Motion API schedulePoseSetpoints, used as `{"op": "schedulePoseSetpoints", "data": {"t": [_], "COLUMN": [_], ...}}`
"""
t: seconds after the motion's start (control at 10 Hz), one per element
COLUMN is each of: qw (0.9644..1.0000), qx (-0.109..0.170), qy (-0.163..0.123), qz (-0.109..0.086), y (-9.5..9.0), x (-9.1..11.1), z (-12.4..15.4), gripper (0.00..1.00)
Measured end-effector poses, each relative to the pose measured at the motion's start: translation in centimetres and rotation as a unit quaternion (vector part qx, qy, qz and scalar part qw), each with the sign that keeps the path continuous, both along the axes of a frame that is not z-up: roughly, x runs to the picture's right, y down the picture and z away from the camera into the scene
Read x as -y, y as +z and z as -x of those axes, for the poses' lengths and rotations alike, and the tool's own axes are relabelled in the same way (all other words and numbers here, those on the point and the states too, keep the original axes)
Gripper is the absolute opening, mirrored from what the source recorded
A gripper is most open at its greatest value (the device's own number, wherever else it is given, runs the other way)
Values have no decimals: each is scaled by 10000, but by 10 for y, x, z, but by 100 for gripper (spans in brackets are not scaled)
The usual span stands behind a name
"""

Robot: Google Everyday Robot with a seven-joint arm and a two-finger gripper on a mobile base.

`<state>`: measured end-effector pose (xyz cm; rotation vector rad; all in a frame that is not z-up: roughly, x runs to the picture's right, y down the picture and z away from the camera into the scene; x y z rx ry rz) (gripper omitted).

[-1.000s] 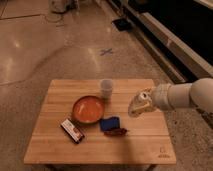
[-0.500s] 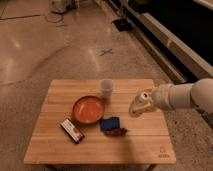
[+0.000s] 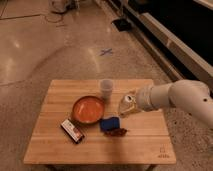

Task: Place the bottle in the ceramic bowl

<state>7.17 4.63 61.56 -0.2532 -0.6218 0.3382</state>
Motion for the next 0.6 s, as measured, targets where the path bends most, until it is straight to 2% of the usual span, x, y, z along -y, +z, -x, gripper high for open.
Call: {"op": "schedulePoseSetpoints", "data": {"t": [0.4,0.6], "qw": [9984,9970], "qx": [92,141], "qy": [-502,-712], "qz": [-231,-268], "y": [16,29], "x": [16,23], "z": [52,74], "gripper": [0,0]}}
